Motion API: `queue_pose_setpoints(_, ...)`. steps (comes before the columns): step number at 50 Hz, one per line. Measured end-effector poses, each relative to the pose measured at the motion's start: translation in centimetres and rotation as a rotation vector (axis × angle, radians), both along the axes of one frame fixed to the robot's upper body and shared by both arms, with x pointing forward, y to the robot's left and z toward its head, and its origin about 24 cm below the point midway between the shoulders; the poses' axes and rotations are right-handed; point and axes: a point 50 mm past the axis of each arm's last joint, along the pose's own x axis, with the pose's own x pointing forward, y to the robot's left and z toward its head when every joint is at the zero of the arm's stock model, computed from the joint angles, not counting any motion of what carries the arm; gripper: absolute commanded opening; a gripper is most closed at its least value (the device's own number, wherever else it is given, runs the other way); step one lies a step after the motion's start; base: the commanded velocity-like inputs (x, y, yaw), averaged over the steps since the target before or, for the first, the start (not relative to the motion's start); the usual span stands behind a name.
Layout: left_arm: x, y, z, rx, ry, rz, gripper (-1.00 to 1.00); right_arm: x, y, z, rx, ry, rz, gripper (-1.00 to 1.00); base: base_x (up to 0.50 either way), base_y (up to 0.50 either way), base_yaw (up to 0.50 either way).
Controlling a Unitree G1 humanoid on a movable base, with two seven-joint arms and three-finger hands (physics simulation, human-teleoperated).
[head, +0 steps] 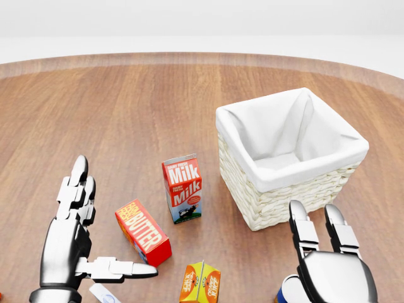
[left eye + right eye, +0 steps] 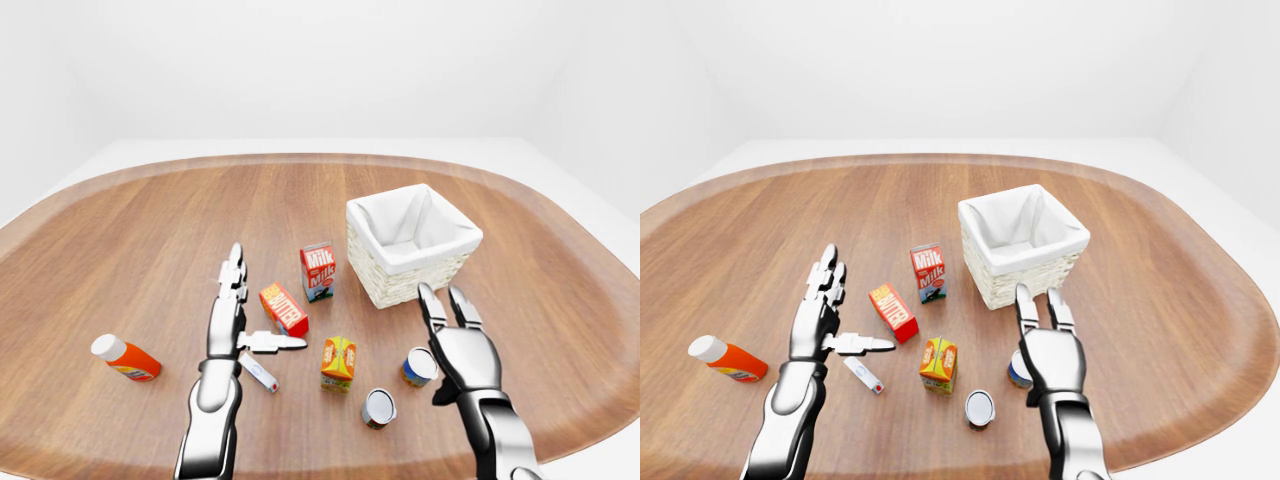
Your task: Pick up the alphabet soup and the tomato sauce, and put them in the basket.
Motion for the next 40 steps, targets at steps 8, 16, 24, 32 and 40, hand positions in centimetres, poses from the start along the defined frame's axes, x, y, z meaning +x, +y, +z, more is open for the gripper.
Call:
queue_pose_setpoints(8, 0.0, 0.0, 0.0, 0.001, 0.001, -0.001, 1.0, 0.1, 0.0, -1.0, -0.005, 0.029, -0.001, 1.0, 0.0, 0.0, 0.0)
queue_pose_setpoints(16, 0.0, 0.0, 0.0, 0.002, 0.002, -0.001, 1.0, 0.1, -0.1, -2.0, -0.009, 0.056, -0.004, 1.0, 0.0, 0.0, 0.0)
queue_pose_setpoints(24, 0.0, 0.0, -0.1, 0.003, 0.002, -0.001, 1.0, 0.3, -0.3, -3.0, -0.009, 0.077, -0.01, 1.0, 0.0, 0.0, 0.0)
queue_pose_setpoints(32, 0.0, 0.0, -0.1, 0.003, 0.005, -0.001, 1.0, 0.5, -0.6, -4.0, -0.012, 0.097, -0.02, 1.0, 0.0, 0.0, 0.0)
queue_pose_setpoints(40, 0.0, 0.0, -0.2, 0.004, 0.007, -0.001, 1.0, 0.7, -0.8, -5.0, -0.012, 0.114, -0.03, 1.0, 0.0, 0.0, 0.0)
